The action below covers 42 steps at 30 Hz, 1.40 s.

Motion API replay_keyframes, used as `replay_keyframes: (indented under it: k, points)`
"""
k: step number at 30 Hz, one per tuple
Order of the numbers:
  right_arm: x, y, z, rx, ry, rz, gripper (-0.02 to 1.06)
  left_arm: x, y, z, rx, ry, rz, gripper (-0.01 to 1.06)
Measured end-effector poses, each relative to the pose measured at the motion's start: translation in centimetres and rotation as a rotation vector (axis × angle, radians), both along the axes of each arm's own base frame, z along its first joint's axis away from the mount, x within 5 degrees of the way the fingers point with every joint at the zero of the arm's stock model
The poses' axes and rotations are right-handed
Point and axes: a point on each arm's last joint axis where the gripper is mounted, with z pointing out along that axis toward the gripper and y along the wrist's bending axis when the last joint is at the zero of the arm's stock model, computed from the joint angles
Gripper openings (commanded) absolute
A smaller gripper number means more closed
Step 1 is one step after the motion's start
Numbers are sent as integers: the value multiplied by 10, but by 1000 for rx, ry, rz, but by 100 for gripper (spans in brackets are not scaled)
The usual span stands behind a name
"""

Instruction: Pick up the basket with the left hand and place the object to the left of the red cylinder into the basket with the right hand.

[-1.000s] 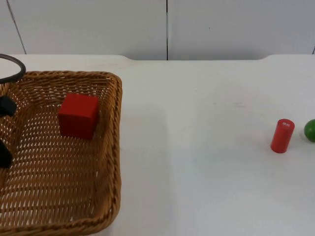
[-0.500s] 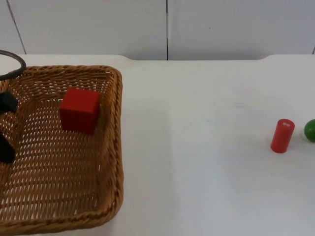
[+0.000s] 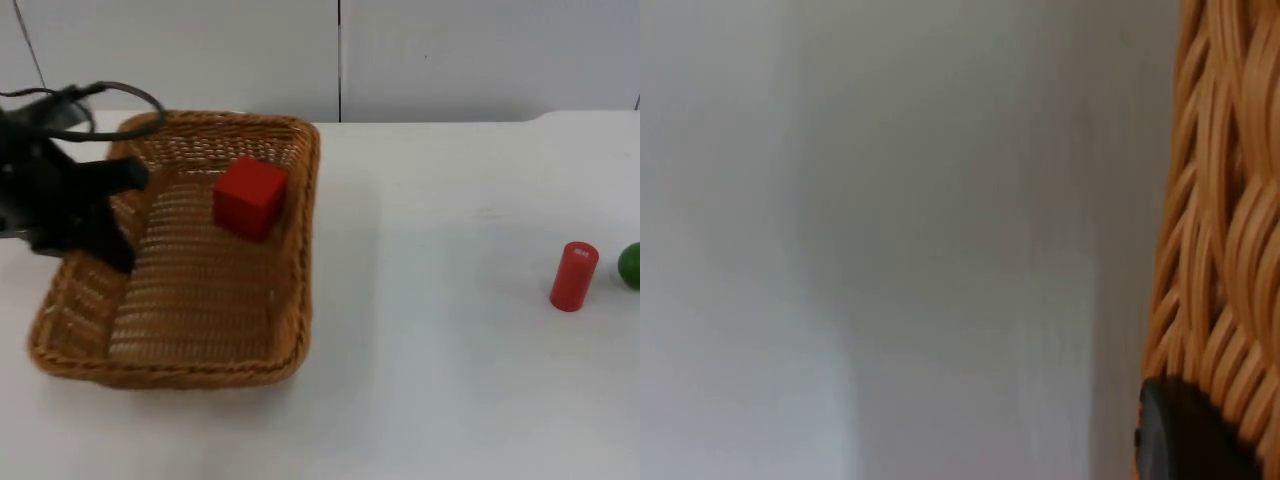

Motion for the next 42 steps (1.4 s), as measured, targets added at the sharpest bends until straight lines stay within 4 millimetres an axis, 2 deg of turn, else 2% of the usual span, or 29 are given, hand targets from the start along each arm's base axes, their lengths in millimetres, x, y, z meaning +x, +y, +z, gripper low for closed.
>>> replay_keyframes:
  k: [2,6,8,9,12,13,14,16,18,19,20,21,24,27,28,31,33,34,38,39,42]
  points:
    - [0,1,0,11,5,0,87,13,-5,-11,0,1,-12,0]
    - [-1,1,0,15,12,0,87,27,-9,-26,-2,13,-26,0]
    - [-1,1,-1,12,17,0,87,28,-10,-28,-7,21,-28,7]
    - [-1,1,-1,10,22,0,87,29,-10,-30,-11,27,-29,7]
    - [-2,0,-2,11,34,-4,87,31,-10,-32,-10,22,-24,33]
    - [-2,0,-2,11,34,-4,87,31,-10,-32,-10,22,-24,45]
    - [-2,0,-2,12,38,-5,87,31,-10,-32,-10,21,-20,45]
    - [-2,0,-2,12,38,-5,87,32,-10,-32,-10,14,-15,68]
    - [-2,0,-2,13,38,-7,87,32,-10,-32,-10,12,-14,83]
    - [-2,0,-2,14,39,-7,87,32,-9,-32,-9,11,-14,83]
    - [-2,0,-2,14,39,-7,87,33,-8,-31,-9,8,-16,92]
    - [-2,0,-2,14,39,-7,87,34,-5,-30,-8,7,-15,95]
    - [-2,0,-2,14,39,-7,87,35,0,-23,-3,-2,-22,97]
    - [-2,0,-2,14,39,-7,87,36,13,-4,26,-44,-27,97]
    - [-2,0,-2,14,39,-7,87,36,13,-4,26,-44,-27,97]
    - [-2,0,-2,14,39,-7,87,32,23,28,66,-93,-29,97]
    - [-2,0,-2,14,39,-7,87,29,24,41,72,-109,-32,97]
    - [-2,0,-2,14,39,-7,87,29,24,41,72,-109,-32,97]
    - [0,1,0,24,12,-9,87,18,23,89,77,-186,-38,97]
    - [0,1,0,24,12,-9,87,18,23,89,77,-186,-38,97]
    - [0,1,2,35,-12,-10,87,5,21,124,73,-245,-50,97]
